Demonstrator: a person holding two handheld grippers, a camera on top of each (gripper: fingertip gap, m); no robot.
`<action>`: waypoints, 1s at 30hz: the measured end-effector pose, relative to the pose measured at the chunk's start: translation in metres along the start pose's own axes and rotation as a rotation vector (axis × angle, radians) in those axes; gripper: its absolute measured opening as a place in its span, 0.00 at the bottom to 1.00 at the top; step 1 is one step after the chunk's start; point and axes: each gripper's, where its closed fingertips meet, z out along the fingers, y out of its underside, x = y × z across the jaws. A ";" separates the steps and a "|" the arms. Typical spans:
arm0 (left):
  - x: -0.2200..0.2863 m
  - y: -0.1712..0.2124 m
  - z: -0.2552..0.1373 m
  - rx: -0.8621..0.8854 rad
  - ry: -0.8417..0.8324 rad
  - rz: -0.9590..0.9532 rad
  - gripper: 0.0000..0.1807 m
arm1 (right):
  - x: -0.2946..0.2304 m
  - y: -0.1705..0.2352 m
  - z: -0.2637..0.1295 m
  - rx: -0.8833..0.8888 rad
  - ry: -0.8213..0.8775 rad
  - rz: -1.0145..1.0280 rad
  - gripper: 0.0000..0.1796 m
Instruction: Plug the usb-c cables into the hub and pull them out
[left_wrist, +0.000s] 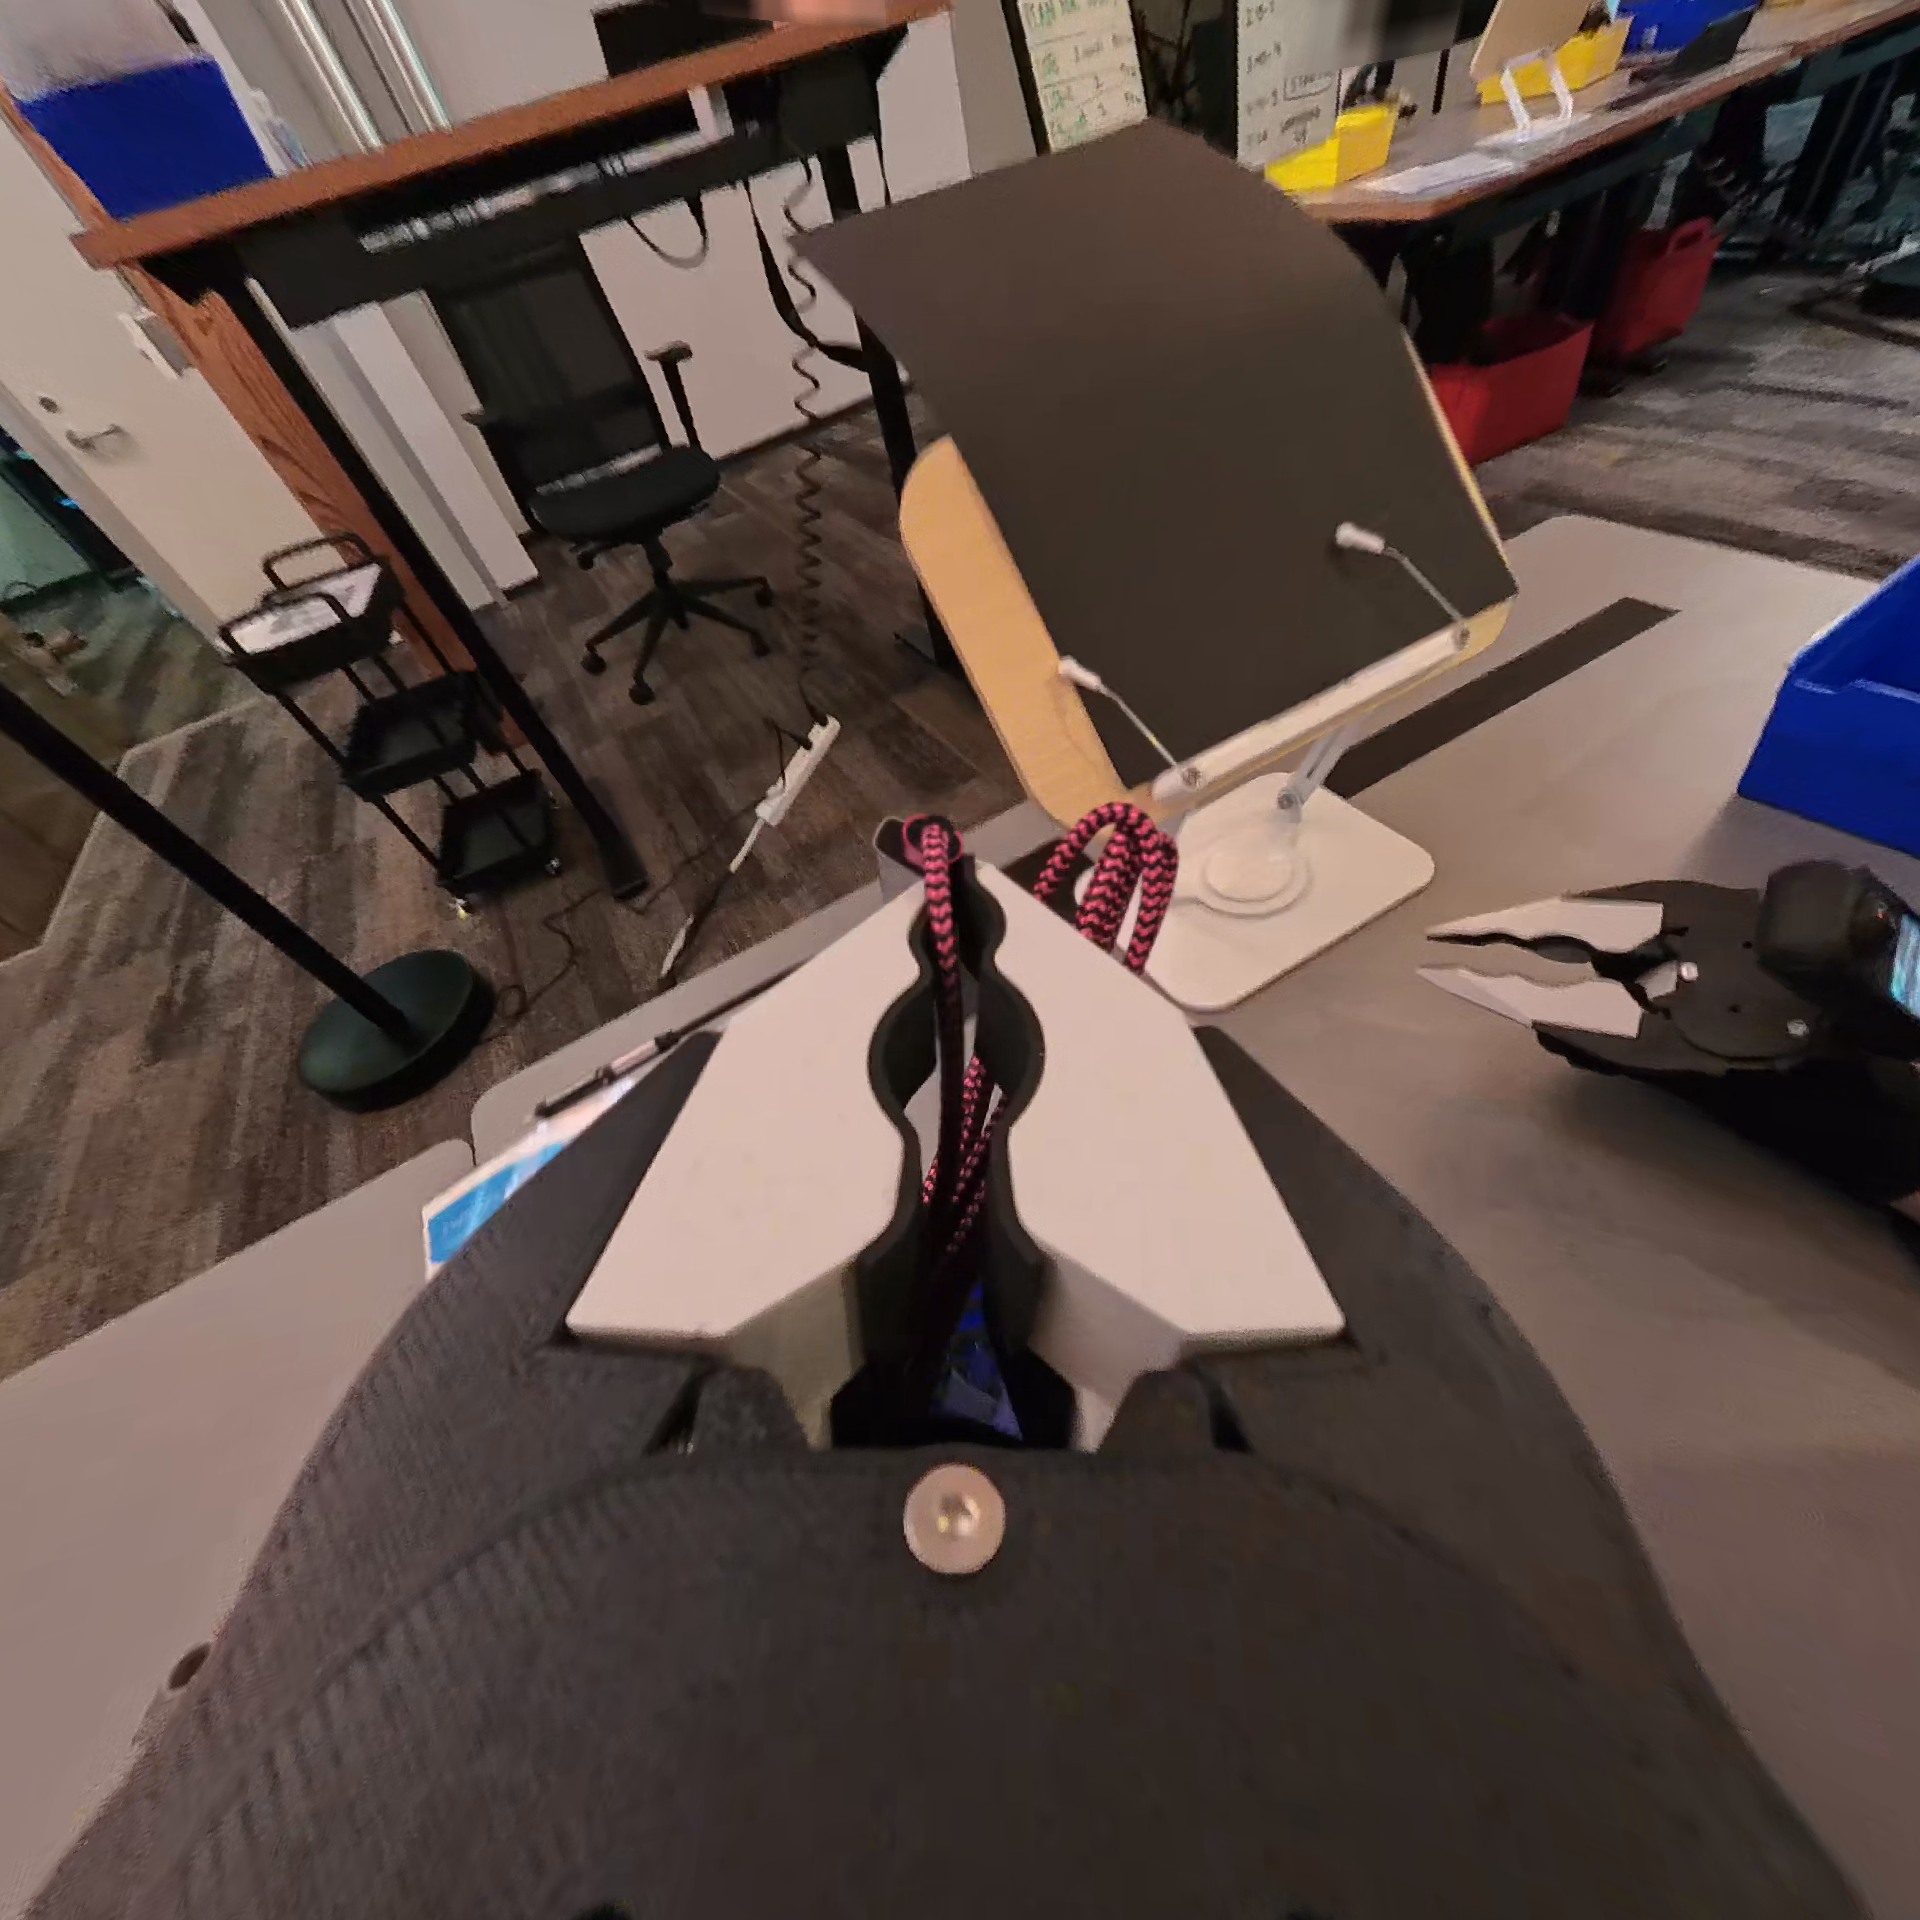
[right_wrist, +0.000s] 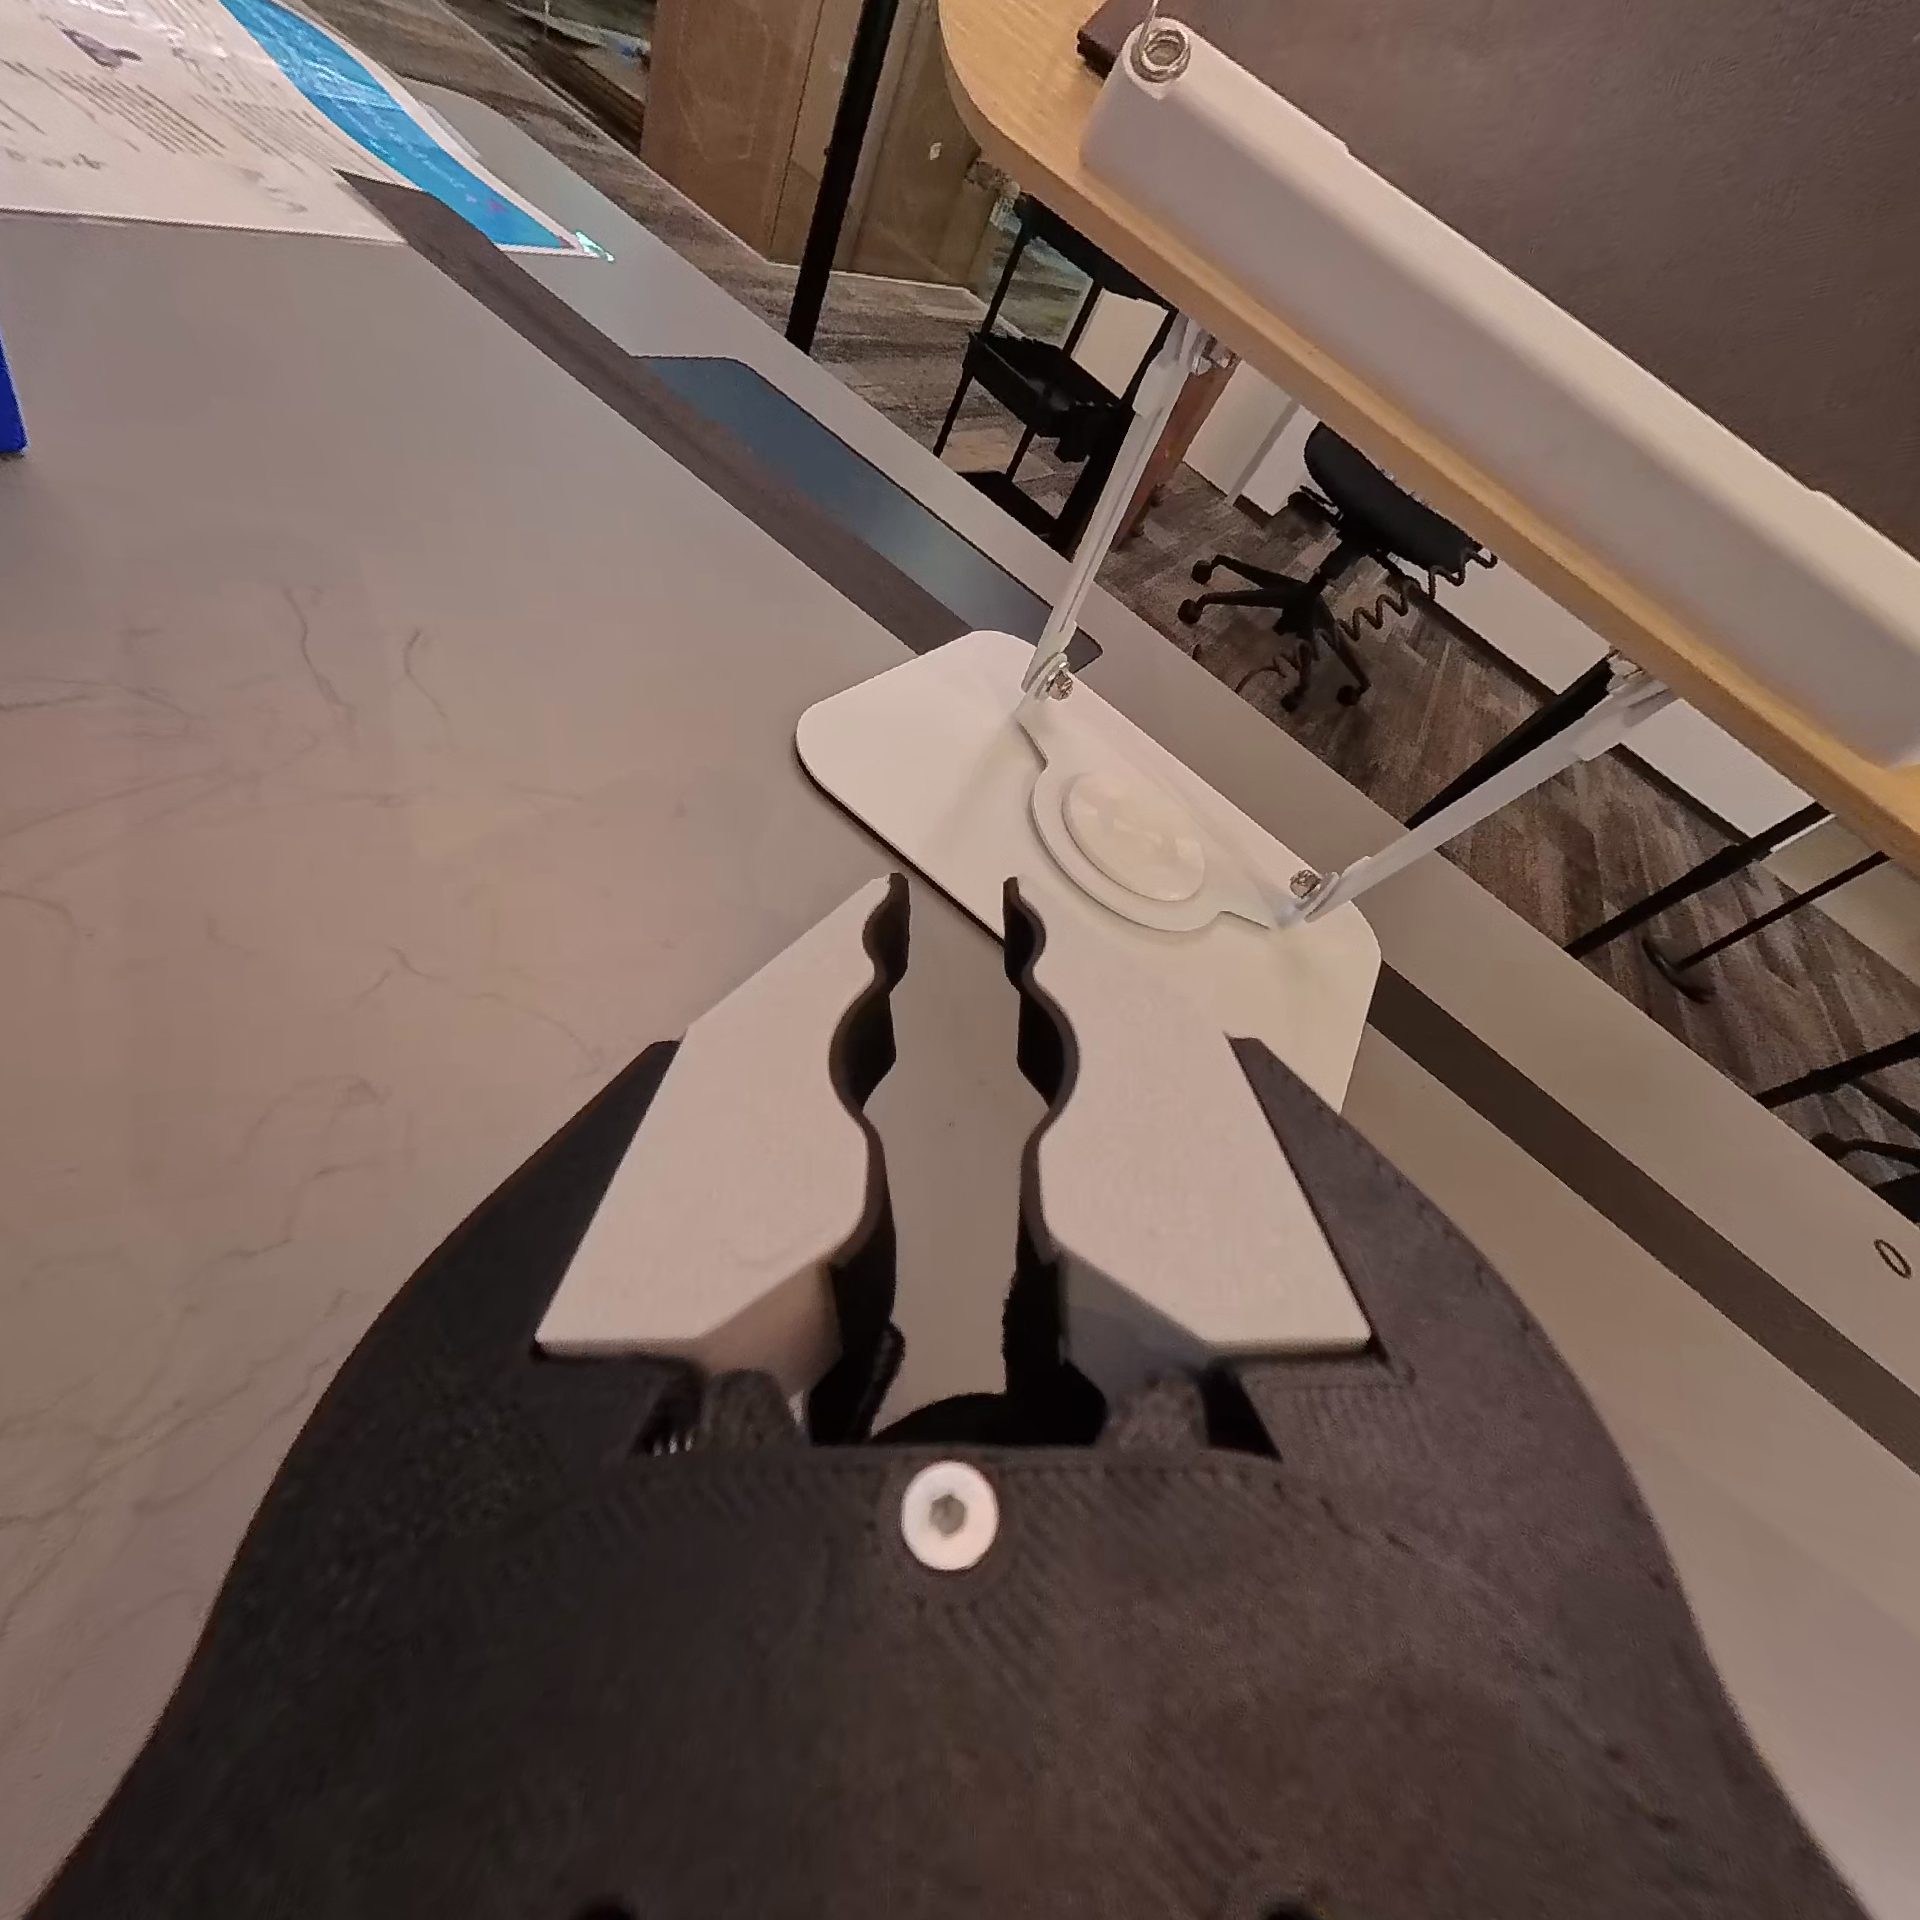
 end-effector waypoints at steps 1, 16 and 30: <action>0.003 0.006 -0.001 -0.016 0.018 -0.007 0.00 | 0.000 0.000 0.000 0.001 0.000 0.002 0.09; 0.093 -0.006 -0.049 0.023 0.318 -0.127 0.00 | -0.001 0.001 0.001 -0.002 -0.011 0.008 0.09; 0.198 -0.087 0.000 0.222 0.383 -0.065 0.00 | 0.020 0.005 -0.012 0.063 -0.072 0.296 0.10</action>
